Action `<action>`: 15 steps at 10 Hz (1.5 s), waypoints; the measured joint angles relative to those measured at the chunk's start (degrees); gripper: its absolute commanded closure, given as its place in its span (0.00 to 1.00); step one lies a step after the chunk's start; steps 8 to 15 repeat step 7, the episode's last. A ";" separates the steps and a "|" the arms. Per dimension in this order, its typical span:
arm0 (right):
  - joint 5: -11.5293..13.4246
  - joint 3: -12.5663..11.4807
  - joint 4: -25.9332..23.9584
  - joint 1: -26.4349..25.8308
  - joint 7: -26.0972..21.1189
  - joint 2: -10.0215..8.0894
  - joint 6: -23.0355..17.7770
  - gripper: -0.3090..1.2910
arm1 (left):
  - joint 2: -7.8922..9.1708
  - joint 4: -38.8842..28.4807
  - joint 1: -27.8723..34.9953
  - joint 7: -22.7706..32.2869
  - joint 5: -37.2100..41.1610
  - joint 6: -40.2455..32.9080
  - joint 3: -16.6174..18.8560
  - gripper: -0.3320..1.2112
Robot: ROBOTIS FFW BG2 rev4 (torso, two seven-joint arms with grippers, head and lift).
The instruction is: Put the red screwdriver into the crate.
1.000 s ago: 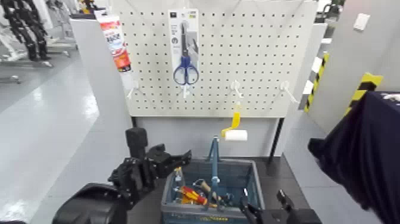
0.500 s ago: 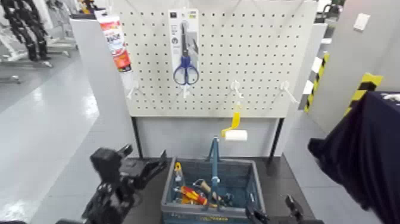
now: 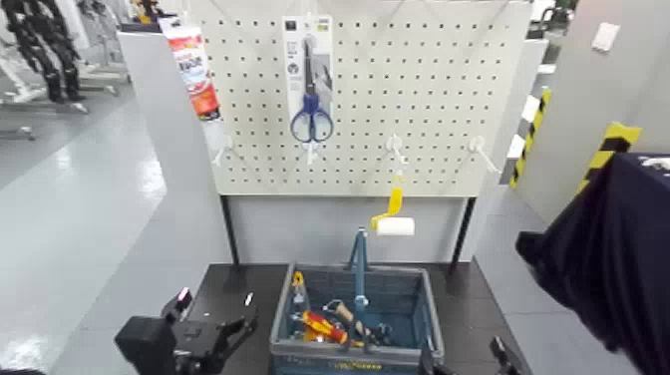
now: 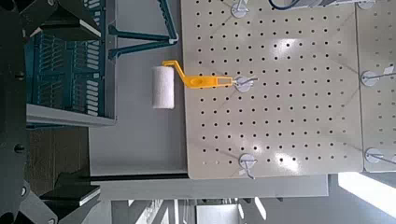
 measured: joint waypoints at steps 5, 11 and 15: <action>1.98 0.00 -1.74 2.19 -0.31 0.00 0.94 0.28 | -2.07 0.15 6.07 3.60 -3.03 -5.35 -0.36 0.25; 2.75 -0.06 -2.37 2.46 -0.31 0.06 1.35 0.28 | -2.26 -0.02 7.62 4.35 -3.30 -5.85 -0.71 0.25; 2.75 -0.06 -2.37 2.46 -0.31 0.06 1.35 0.28 | -2.26 -0.02 7.62 4.35 -3.30 -5.85 -0.71 0.25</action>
